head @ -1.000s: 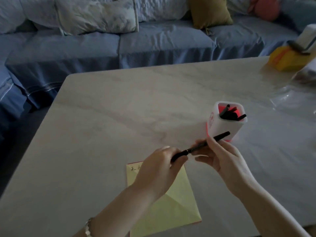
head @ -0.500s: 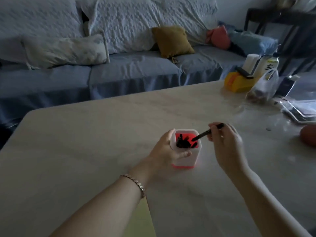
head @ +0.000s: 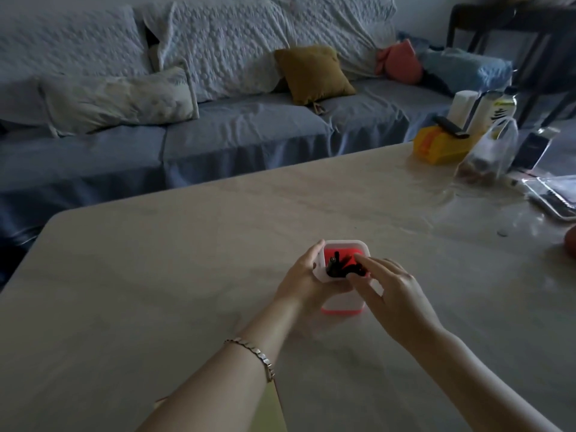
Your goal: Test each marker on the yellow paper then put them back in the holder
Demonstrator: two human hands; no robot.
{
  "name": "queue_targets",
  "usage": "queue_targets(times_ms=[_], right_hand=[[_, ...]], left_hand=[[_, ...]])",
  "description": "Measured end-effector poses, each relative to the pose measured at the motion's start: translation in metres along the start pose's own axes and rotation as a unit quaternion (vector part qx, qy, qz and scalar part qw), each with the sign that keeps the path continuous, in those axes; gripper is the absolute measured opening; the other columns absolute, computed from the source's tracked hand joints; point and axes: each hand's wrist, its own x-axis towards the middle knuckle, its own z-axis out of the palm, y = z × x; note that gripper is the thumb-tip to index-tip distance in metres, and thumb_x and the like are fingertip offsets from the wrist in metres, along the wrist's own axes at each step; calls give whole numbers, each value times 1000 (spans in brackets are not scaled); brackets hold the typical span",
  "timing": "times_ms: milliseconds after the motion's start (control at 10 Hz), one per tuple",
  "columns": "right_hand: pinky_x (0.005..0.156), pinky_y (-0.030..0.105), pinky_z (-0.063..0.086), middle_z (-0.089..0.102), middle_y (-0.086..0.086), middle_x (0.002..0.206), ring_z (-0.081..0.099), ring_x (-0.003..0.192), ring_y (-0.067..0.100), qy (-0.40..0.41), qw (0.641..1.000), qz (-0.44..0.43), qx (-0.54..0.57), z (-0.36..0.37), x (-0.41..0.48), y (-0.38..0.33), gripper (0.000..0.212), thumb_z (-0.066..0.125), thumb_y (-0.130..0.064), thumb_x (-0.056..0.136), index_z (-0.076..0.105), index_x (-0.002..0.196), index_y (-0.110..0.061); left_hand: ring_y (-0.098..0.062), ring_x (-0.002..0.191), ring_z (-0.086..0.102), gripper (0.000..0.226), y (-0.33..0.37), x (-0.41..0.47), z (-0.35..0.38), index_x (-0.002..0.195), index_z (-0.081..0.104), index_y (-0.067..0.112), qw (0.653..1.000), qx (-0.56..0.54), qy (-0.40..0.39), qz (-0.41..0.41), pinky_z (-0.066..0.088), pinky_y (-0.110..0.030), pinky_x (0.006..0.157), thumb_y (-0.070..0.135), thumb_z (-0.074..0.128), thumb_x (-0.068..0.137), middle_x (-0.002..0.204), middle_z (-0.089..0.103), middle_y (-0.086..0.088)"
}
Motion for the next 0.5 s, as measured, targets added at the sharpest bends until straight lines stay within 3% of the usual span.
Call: queue_targets(times_ms=[200, 300, 400, 500], right_hand=[[84, 23, 37, 66, 3, 110, 53, 107, 20, -38, 997, 54, -33, -1, 11, -10, 28, 57, -29, 88, 66, 107, -10], [90, 25, 37, 59, -3, 117, 46, 114, 17, -27, 997, 31, -60, -10, 8, -27, 36, 61, -34, 84, 59, 118, -21], [85, 28, 42, 62, 0, 108, 53, 106, 20, -9, 998, 5, -61, -16, 6, -44, 24, 62, -25, 83, 67, 104, -15], [67, 23, 42, 61, -3, 94, 60, 96, 16, -136, 988, 44, -58, -18, 16, -76, 23, 51, -33, 88, 67, 94, -18]], left_hand=[[-9, 123, 47, 113, 5, -2, 1, 141, 27, 37, 1000, -8, -3, -16, 38, -37, 106, 49, 77, 40, 138, 47, 7], [-11, 127, 42, 96, 15, -9, 0, 143, 24, 20, 996, 84, -26, 14, 35, -29, 103, 43, 68, 61, 133, 45, 11], [-16, 126, 42, 85, 13, -20, -6, 145, 13, 13, 990, 135, -30, 14, 31, -23, 98, 32, 64, 79, 134, 43, 3], [-21, 135, 33, 56, 15, -38, -37, 141, 27, 6, 979, 189, -27, -66, 26, -25, 106, 15, 48, 91, 148, 34, -11]])
